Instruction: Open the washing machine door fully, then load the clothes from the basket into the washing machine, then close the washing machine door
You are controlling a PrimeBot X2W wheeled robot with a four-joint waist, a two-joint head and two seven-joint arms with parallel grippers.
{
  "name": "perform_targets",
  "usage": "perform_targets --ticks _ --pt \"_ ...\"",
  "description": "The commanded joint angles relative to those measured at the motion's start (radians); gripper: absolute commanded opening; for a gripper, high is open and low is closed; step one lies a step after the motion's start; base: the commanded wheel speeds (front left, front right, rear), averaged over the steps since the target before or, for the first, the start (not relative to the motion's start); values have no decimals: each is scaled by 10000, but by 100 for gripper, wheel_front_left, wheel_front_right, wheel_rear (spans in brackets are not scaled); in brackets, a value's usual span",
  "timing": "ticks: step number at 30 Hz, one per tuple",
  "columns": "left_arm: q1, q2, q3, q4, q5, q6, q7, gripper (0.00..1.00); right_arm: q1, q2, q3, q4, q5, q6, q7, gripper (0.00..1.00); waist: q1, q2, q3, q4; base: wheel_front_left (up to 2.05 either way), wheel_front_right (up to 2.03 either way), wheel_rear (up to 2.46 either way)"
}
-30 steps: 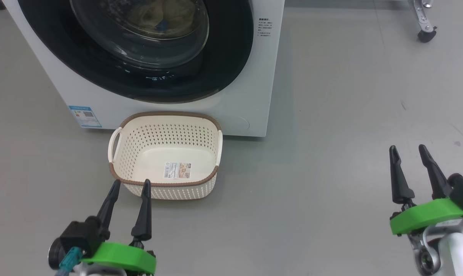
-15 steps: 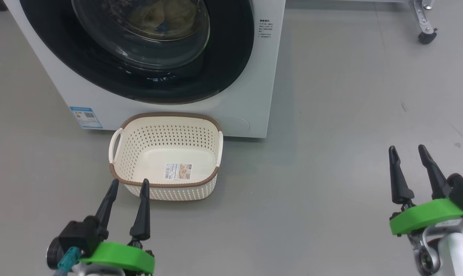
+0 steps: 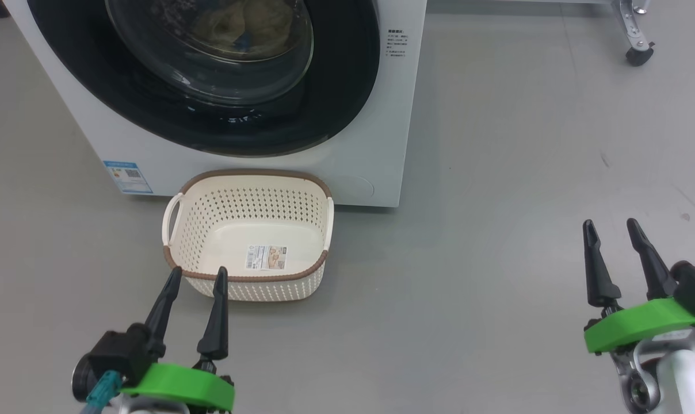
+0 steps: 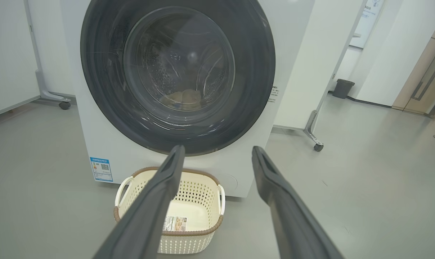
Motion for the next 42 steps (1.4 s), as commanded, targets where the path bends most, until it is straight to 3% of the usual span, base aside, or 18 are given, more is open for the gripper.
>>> perform_targets --ticks 1,2,3,9,42 --pt "-187 171 410 -407 -92 4 -109 100 -231 -24 238 -281 113 -36 -53 100 0 0 5 -4 0 0 0" --pt "-190 172 399 -503 -133 4 -109 100 -231 -24 245 -262 216 -36 -53 100 0 0 9 -4 0 0 0" --pt "25 -20 7 -111 -107 0 4 0 0 2 20 49 201 2 1 0 0 0 7 -5 0 0 0" --pt "232 -143 -56 390 -293 4 80 0 200 64 55 604 383 1 99 0 3 0 2 -8 0 0 0" --pt "131 -205 746 537 -3785 2 868 0 175 40 134 342 4196 -9 1042 0 2 0 -102 -30 0 0 0"
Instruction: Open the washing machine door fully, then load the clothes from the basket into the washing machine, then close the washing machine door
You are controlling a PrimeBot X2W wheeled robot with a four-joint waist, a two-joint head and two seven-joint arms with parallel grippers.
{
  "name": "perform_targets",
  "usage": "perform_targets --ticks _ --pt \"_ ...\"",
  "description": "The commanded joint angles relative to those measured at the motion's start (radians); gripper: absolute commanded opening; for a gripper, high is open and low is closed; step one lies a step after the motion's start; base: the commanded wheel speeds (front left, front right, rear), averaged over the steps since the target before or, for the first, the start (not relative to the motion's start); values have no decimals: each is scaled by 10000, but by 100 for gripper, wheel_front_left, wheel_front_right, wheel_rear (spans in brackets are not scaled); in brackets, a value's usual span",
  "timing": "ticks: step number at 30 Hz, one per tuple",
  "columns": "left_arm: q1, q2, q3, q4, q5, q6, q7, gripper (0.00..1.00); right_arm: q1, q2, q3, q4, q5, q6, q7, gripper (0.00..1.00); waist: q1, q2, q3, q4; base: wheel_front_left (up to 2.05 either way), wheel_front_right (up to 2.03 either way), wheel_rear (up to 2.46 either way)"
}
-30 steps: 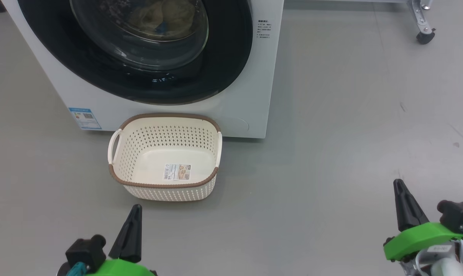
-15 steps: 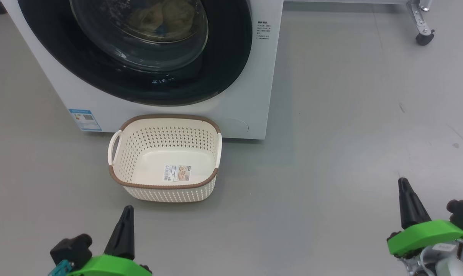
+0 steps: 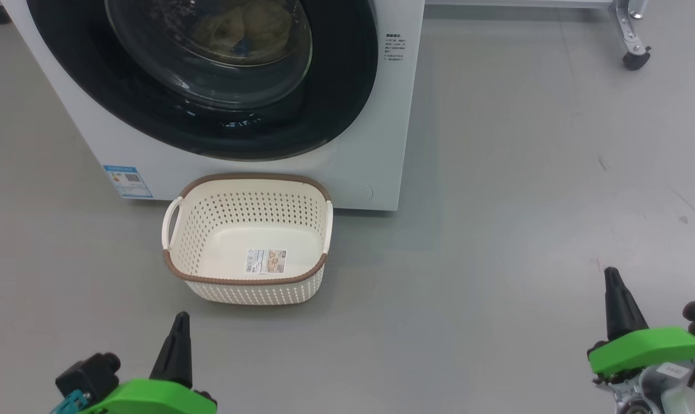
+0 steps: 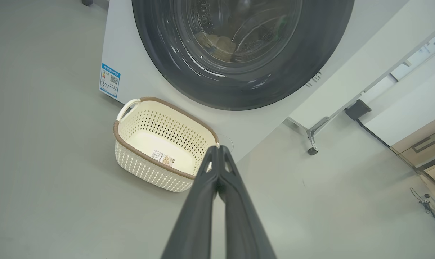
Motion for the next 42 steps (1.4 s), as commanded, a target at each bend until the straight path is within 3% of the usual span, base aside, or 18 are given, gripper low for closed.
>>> perform_targets --ticks 1,42 --pt "-465 58 263 -289 -259 0 38 0 -470 -106 24 -389 317 -11 82 0 -1 0 -4 -1 0 0 0" --pt "-565 -153 1428 -159 -4441 1 1145 0 -549 -135 79 -665 5032 -23 1288 0 -1 0 -132 -29 0 0 0"
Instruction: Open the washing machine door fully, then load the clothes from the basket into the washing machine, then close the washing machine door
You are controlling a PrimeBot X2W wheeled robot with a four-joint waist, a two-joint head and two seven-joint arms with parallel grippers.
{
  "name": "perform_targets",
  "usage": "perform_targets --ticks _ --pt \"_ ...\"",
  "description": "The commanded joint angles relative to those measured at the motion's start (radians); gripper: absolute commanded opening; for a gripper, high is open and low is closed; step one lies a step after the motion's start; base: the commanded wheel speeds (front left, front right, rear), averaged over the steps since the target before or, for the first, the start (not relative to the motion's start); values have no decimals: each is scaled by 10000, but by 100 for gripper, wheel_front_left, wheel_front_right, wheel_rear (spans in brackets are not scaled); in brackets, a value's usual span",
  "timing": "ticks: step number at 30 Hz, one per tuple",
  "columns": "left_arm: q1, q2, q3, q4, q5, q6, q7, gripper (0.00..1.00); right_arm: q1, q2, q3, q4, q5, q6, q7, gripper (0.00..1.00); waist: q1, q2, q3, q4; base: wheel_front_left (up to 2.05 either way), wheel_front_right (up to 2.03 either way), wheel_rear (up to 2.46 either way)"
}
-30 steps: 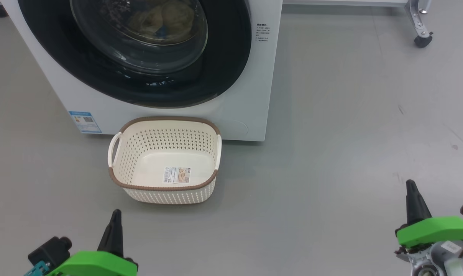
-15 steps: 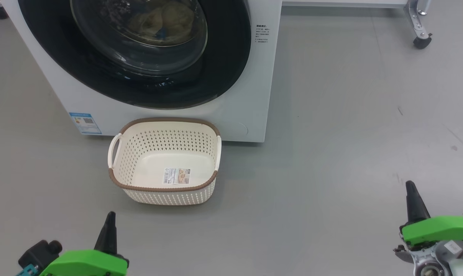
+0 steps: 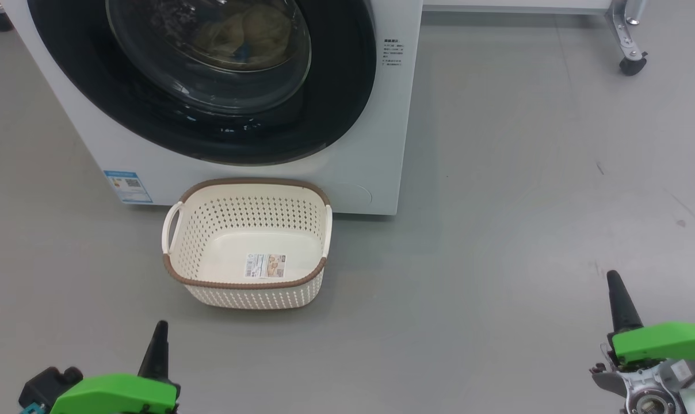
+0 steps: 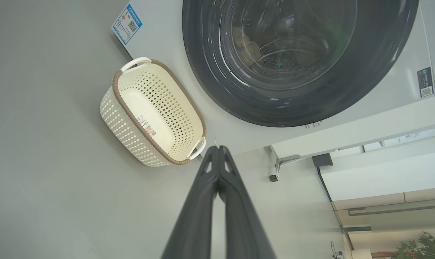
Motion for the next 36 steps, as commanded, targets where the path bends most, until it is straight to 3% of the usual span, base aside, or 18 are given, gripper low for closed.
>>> perform_targets --ticks 1,36 --pt "-546 52 359 -284 -296 -7 111 0 -519 -136 90 -393 357 -22 87 0 1 0 -5 -1 0 0 0" --pt "-643 -189 1440 -159 -3794 -6 1126 0 -587 -161 136 -628 4382 -32 1116 0 0 0 -115 -25 0 0 0"
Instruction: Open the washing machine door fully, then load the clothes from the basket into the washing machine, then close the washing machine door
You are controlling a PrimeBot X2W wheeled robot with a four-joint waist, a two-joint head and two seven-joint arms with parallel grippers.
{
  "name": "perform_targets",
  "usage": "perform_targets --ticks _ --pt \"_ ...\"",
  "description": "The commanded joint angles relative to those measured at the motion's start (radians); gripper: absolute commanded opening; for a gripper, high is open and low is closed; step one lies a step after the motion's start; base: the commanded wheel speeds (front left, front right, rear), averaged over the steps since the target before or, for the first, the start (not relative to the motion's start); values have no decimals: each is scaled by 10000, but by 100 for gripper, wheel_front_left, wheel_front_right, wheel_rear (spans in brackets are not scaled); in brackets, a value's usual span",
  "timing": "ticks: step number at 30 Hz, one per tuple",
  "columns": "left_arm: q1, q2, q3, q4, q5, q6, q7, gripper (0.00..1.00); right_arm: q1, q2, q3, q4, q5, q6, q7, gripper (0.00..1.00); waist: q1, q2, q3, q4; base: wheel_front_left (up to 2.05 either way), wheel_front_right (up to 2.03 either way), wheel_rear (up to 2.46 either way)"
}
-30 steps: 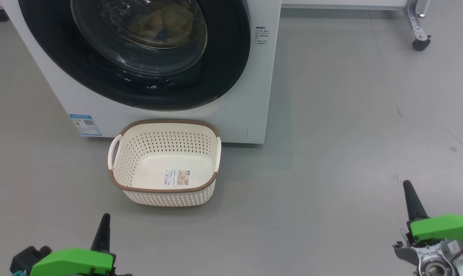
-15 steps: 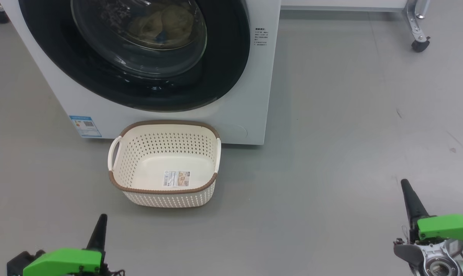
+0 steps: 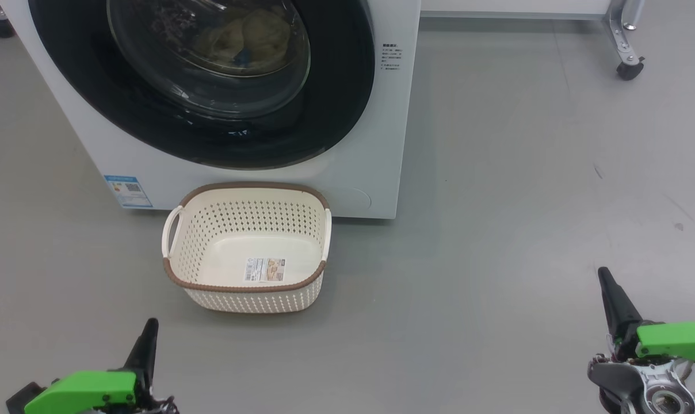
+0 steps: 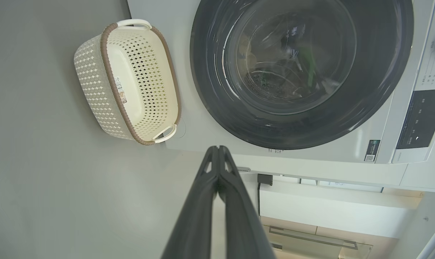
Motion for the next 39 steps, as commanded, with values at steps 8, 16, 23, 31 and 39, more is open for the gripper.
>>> perform_targets --ticks 8,16,23,31,39 --pt "-539 7 677 -232 -1036 -6 308 0 -591 -166 155 -465 1184 -29 312 0 -1 0 -28 -6 0 0 0" --pt "-552 -35 826 -216 -1446 -6 446 0 -599 -169 161 -493 1673 -30 437 0 -1 0 -41 -9 0 0 0" --pt "-553 -49 846 -215 -1429 -6 462 0 -599 -169 161 -493 1673 -30 437 0 -1 0 -41 -9 0 0 0" --pt "-555 -67 872 -214 -1408 -6 483 0 -599 -169 161 -493 1673 -30 437 0 -1 0 -41 -9 0 0 0" --pt "-558 -86 898 -213 -1386 -6 504 0 -599 -169 161 -493 1674 -30 437 0 -1 0 -41 -9 0 0 0"
